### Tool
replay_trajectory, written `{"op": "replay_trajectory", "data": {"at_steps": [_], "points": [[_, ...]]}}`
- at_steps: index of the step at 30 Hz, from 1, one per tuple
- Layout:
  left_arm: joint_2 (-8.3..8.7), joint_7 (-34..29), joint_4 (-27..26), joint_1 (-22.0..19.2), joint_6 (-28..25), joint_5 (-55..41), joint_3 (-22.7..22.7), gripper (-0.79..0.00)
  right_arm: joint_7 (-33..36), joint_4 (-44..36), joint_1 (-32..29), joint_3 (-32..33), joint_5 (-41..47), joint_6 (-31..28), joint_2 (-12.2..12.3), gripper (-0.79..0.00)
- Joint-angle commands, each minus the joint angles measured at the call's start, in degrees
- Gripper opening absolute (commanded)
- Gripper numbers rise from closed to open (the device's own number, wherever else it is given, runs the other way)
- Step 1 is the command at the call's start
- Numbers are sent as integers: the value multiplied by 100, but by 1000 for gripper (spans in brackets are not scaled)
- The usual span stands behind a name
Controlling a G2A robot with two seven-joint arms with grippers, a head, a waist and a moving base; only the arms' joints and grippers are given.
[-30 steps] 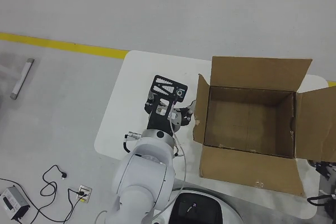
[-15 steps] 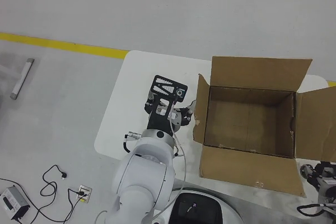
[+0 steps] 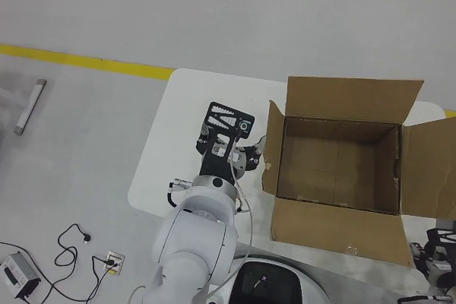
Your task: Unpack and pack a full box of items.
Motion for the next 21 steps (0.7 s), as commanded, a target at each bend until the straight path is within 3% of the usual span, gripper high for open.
{"op": "replay_trajectory", "data": {"at_steps": [1,10,14,15,16,18,21], "points": [[0,0,0,0,0,0,0,0,-18,74,65,-110,-30,16,-6,-785],[0,0,0,0,0,0,0,0,-3,257,250,-354,-208,3,-26,-785],[0,0,0,0,0,0,0,0,24,280,323,-370,-259,-43,-29,-523],[0,0,0,0,0,0,0,0,36,284,336,-375,-275,-56,-30,-351],[0,0,0,0,0,0,0,0,47,289,349,-382,-300,-72,-30,-237],[0,0,0,0,0,0,0,0,55,299,370,-391,-315,-85,-34,-259],[0,0,0,0,0,0,0,0,53,283,376,-400,-354,-138,-39,-228]]}}
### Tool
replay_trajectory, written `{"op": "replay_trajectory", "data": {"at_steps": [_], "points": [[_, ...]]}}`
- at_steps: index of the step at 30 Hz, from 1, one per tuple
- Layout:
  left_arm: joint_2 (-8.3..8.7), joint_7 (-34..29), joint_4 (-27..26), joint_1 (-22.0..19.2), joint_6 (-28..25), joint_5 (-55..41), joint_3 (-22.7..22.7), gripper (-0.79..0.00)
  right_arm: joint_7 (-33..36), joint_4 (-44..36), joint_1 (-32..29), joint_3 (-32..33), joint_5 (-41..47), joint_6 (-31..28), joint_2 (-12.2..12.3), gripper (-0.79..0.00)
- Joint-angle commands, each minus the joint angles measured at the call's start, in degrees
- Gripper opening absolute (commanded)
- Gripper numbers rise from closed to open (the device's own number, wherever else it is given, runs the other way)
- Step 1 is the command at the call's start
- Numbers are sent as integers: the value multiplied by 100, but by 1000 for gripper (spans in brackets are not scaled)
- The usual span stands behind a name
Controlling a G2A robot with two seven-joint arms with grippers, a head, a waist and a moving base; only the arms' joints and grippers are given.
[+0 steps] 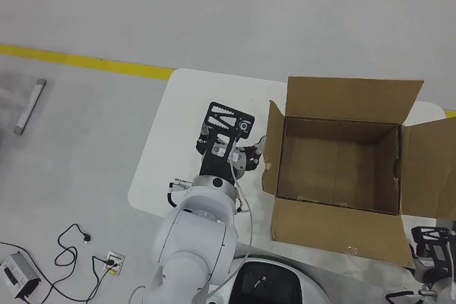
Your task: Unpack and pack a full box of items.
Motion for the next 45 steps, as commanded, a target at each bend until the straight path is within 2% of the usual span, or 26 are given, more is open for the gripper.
{"op": "replay_trajectory", "data": {"at_steps": [1,5,10,11,12,14,15,16,22,26,36,45], "points": [[0,0,0,0,0,0,0,0,-11,-23,-10,6,-17,-25,-5,-206],[0,0,0,0,0,0,0,0,-61,-190,-68,221,339,-24,-31,-188],[0,0,0,0,0,0,0,0,-189,-577,-216,898,1154,20,-86,-215],[0,0,0,0,0,0,0,0,-265,-644,-233,1053,1329,16,-100,-252],[0,0,0,0,0,0,0,0,-357,-694,-246,1204,1509,5,-115,-382],[0,0,0,0,0,0,0,0,-666,-776,-225,1492,1857,-73,-146,-526],[0,0,0,0,0,0,0,0,-877,-783,-199,1620,1978,-149,-160,-625],[0,0,0,0,0,0,0,0,-1050,-768,-179,1719,2031,-270,-169,-776],[0,0,0,0,0,0,0,0,-2013,-505,344,1845,1892,-705,-159,-785],[0,0,0,0,0,0,0,0,-2260,-230,866,1622,1777,-1080,-97,-785],[0,0,0,0,0,0,0,0,-2173,647,2259,1056,1511,-1723,104,-785],[2,30,7,15,-8,-2,-3,0,-2120,686,2311,1047,1514,-1763,116,-785]]}}
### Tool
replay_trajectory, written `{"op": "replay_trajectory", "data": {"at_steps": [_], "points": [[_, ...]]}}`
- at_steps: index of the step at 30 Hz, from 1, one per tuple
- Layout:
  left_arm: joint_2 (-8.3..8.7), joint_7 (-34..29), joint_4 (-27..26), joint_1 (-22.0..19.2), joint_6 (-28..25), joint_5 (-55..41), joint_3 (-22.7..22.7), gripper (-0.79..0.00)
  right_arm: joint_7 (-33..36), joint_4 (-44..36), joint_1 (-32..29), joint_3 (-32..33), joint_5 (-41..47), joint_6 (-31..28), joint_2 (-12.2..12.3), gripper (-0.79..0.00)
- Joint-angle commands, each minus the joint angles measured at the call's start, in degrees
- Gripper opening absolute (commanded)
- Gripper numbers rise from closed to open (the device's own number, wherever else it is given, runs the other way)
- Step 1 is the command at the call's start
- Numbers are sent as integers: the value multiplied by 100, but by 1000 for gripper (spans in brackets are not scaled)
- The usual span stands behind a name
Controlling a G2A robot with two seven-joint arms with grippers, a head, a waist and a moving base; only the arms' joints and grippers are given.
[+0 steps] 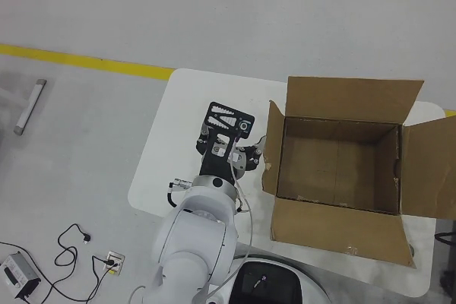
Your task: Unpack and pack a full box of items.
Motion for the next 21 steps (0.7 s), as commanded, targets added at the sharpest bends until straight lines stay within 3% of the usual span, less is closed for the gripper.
{"op": "replay_trajectory", "data": {"at_steps": [1,11,14,21], "points": [[13,110,31,67,-59,42,-29,0,0,0,0,0,0,0,0,-785],[84,-557,-451,689,-494,321,-419,0,0,0,0,0,0,0,0,-785],[122,-795,-438,941,-873,313,-500,0,0,0,0,0,0,0,0,-785],[204,-1067,-235,1555,-1217,414,-779,0,0,0,0,0,0,0,0,-785]]}}
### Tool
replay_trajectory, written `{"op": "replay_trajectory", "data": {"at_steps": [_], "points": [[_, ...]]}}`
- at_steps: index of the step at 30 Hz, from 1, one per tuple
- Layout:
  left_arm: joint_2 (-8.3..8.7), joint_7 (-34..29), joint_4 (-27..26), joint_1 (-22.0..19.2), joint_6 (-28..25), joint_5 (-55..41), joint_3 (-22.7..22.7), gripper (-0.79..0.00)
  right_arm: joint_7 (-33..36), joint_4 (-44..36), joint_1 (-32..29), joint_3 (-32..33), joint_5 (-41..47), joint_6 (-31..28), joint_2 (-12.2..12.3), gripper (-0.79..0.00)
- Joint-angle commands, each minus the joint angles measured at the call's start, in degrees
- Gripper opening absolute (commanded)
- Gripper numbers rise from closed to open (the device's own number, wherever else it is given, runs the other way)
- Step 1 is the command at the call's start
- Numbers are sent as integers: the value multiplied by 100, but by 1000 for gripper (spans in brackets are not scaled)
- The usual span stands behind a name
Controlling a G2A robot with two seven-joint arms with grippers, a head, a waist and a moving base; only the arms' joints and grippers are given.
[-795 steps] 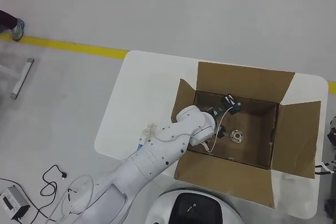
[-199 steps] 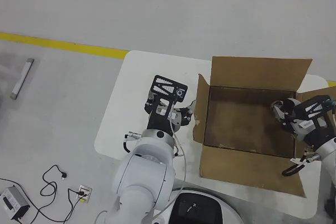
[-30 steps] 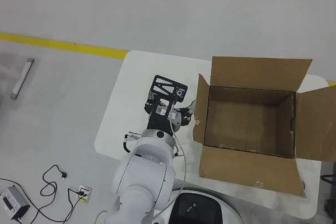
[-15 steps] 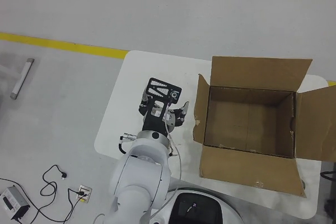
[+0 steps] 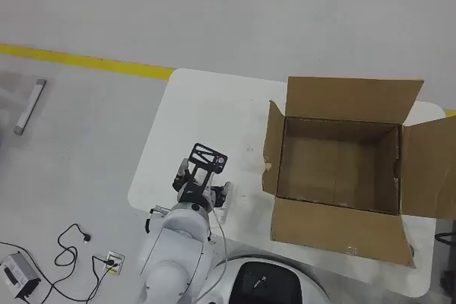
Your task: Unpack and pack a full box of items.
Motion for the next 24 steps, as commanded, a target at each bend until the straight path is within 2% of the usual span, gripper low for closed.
{"op": "replay_trajectory", "data": {"at_steps": [1,5,16,18,21,24], "points": [[25,-74,138,155,-127,39,-86,0,0,0,0,0,0,0,0,-785],[51,-172,349,339,-76,41,-285,0,0,0,0,0,0,0,0,-785],[51,-172,349,339,-76,41,-285,0,0,0,0,0,0,0,0,-785],[51,3,460,377,-11,-134,-294,0,0,0,0,0,0,0,0,-785],[24,-247,731,234,157,-519,-369,0,0,0,0,0,0,0,0,-785],[4,-473,1044,-131,143,-661,-379,0,0,0,0,0,0,0,0,-785]]}}
